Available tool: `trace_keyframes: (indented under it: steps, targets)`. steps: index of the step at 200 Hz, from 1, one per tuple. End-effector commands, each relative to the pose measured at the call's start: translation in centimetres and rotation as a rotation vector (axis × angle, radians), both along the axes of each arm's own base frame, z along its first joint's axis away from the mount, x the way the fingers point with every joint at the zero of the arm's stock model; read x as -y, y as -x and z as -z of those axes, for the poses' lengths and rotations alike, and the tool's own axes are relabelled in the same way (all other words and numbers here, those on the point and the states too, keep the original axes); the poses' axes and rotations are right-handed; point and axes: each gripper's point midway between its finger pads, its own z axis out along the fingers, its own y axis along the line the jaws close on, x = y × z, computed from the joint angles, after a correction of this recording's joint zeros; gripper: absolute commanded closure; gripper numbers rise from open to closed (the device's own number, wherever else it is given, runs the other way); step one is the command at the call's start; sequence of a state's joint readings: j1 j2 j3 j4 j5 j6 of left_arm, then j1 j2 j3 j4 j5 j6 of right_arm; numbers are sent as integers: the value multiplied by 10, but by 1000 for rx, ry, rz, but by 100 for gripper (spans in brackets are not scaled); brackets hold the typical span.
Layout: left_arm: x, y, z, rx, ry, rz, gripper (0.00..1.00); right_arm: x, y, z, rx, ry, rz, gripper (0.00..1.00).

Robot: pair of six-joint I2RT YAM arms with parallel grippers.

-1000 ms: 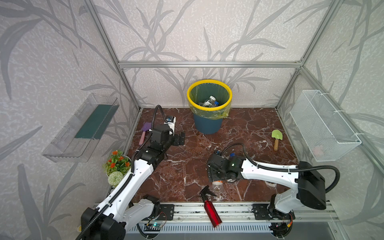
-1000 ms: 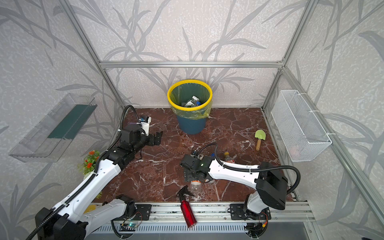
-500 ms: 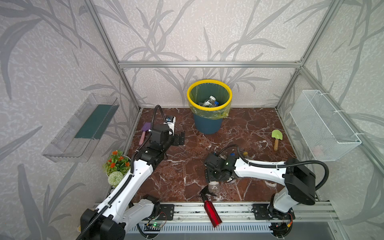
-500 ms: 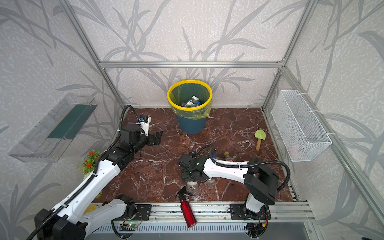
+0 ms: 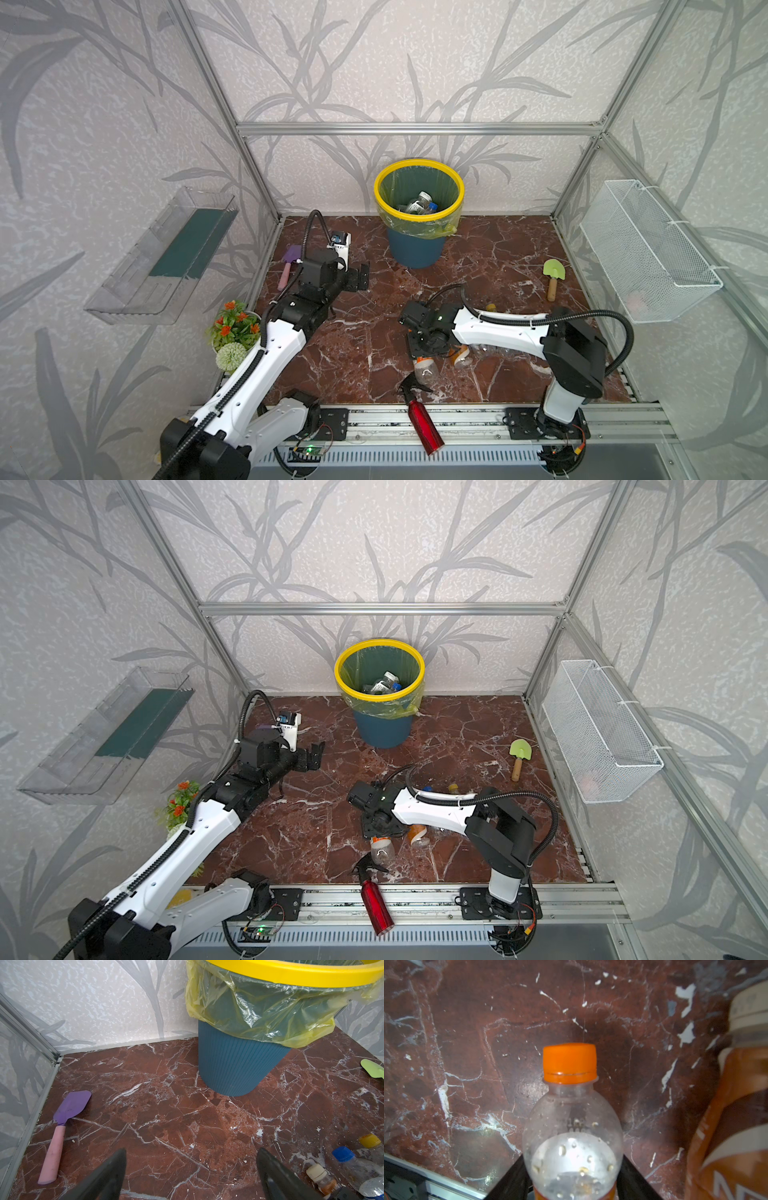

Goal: Throw the plastic bottles in the bin
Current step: 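Grasp the orange-capped clear bottle with the right gripper, then carry the orange-capped bottle over the bin and open the right gripper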

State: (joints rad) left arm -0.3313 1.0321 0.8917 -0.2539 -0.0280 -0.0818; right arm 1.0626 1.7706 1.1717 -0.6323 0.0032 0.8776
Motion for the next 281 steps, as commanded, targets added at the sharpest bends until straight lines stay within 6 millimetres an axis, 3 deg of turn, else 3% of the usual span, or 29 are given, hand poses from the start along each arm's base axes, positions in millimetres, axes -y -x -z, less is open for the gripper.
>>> trace_keyframes:
  steps: [1, 30, 47, 79, 143, 232, 245, 250, 281]
  targets:
    - [-3, 2, -6, 20, 3, -4, 4, 8, -3, 7, 6, 67, -26, 42]
    - [-2, 1, -5, 18, 3, -3, 4, 8, -1, 12, 8, 99, -55, 43]
    - [-1, 1, -5, 17, 5, 0, 4, 11, 0, 14, 13, 126, -70, 35]
    - [-2, 1, -5, 15, 3, 1, 4, 11, 2, 20, 7, 144, -85, 31]
    - [-2, 1, -5, 16, 3, 1, 5, 10, -5, 13, 54, 138, -92, 42]
    - [-3, 1, -7, 21, 6, 0, 5, 7, -54, -49, 310, 80, -180, 49]
    - [-3, 1, -7, 22, 6, -4, 5, 9, -61, -74, 400, 48, -199, 48]
    - [-3, 1, -7, 23, 6, -4, 6, 20, -73, -79, 425, 48, -172, 48]
    - [-3, 1, -7, 20, 13, -8, 6, 42, -91, -124, 632, -49, -121, 48]
